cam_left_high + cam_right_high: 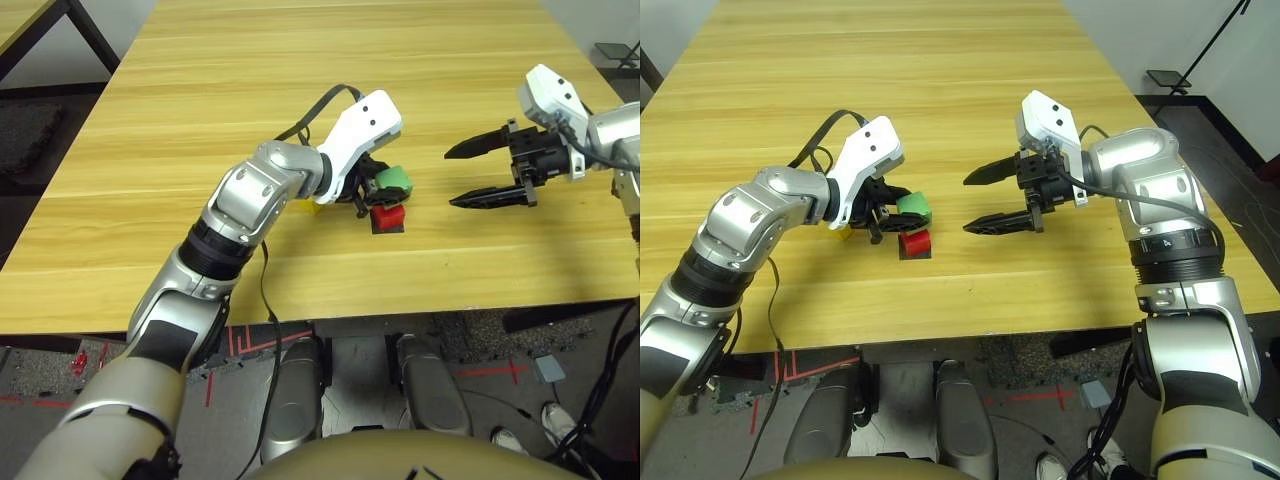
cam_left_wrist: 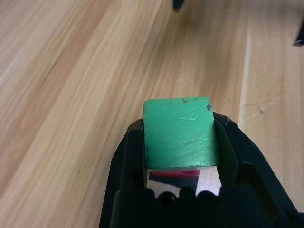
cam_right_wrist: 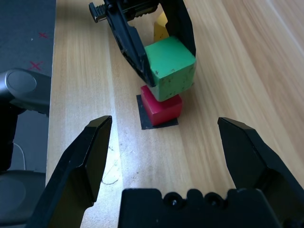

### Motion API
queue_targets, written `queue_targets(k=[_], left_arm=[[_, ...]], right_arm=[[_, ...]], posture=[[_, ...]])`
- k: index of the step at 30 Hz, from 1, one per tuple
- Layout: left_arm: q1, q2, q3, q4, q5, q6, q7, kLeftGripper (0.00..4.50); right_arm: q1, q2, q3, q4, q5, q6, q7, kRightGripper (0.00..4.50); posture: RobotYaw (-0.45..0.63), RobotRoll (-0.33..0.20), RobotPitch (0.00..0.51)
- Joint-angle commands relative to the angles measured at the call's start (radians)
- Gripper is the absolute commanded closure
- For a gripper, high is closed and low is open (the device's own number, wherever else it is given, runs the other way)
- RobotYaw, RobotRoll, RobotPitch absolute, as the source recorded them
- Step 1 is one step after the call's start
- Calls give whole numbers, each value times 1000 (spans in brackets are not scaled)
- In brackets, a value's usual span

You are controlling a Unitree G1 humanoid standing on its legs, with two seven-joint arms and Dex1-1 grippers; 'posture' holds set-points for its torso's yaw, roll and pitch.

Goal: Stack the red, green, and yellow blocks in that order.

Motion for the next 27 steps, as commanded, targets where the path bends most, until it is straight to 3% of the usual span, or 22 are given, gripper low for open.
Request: queue_targets(k=[1,27], left_arm=[[20,7,-18,2,14,-12,-11,2428],[27,-41,-30,43,36,-59,-36,2428]], right_arm=[[6,-17,-14,-21,16,8,-4,0],[21,-21,-23,-54,30,39,-29,0]], posture=[[167,-76,152],[144,-76,175]])
